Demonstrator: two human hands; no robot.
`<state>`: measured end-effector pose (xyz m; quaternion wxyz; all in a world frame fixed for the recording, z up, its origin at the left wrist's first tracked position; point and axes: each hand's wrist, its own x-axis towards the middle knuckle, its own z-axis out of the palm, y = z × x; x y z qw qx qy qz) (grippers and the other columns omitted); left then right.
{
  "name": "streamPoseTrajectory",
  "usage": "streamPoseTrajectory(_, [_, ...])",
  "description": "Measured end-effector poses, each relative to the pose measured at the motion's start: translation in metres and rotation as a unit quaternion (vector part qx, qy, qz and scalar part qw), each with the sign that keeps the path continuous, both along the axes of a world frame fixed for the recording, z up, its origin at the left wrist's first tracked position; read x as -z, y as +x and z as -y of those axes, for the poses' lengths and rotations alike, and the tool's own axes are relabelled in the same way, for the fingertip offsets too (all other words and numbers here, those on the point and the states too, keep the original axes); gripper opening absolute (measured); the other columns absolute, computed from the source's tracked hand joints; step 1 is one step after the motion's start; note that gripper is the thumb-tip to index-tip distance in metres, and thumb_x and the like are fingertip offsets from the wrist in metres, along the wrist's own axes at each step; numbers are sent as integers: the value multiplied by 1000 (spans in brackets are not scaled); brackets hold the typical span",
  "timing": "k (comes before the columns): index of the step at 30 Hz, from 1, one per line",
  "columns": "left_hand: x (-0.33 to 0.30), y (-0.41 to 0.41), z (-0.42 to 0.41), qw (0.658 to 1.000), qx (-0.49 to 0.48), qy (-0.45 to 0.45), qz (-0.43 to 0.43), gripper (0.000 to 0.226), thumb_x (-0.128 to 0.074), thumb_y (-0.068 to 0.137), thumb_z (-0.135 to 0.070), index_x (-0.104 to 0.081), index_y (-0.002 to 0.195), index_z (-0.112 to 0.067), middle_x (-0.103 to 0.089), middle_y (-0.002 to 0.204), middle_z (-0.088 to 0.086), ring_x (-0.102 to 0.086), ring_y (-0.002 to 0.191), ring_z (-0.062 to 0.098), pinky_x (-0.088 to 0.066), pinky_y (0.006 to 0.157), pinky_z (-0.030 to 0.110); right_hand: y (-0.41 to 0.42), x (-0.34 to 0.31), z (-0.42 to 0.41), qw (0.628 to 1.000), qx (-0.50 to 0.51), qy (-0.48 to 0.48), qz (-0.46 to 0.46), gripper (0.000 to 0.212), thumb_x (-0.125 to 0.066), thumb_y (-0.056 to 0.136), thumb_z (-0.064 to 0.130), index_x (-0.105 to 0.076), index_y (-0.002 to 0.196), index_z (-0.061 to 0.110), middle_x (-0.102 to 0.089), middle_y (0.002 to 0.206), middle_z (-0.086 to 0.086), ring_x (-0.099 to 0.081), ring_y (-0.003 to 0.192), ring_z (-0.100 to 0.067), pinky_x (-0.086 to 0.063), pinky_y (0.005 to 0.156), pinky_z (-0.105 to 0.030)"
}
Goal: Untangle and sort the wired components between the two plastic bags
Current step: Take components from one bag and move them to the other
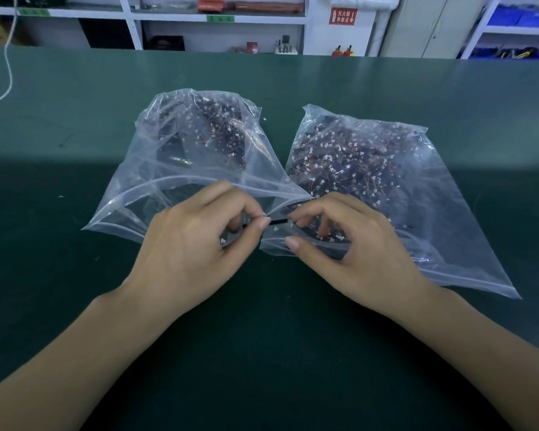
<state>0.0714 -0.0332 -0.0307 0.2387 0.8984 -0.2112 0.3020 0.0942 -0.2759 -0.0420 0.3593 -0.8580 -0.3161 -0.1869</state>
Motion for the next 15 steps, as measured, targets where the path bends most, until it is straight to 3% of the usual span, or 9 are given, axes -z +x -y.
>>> streamPoseTrajectory(4, [1,-5,9,999,45,-17,3,11,-66,103,-35,-70,95,-28,-46,81,-15,-48,63,6,-37,53,23,2,2,-1,998,-31,49,12,11,-76,97,24,-77,101,14,-70,92,9,-64,84,-17,-52,75,-37])
streamPoseTrajectory(8, [3,-5,9,998,57,-32,-3,11,-65,103,-37,-70,99,-27,-50,81,-17,-48,64,2,-40,53,23,3,2,0,996,-45,75,23,2,-77,98,14,-78,97,13,-71,89,9,-64,81,-19,-50,75,-32])
streamPoseTrajectory(15, [5,-2,7,997,55,-53,1,10,-70,101,-36,-68,95,-29,-53,84,-18,-47,61,8,-43,52,32,3,1,0,993,-43,105,16,6,-80,96,17,-80,102,17,-73,92,10,-67,84,-20,-52,77,-31])
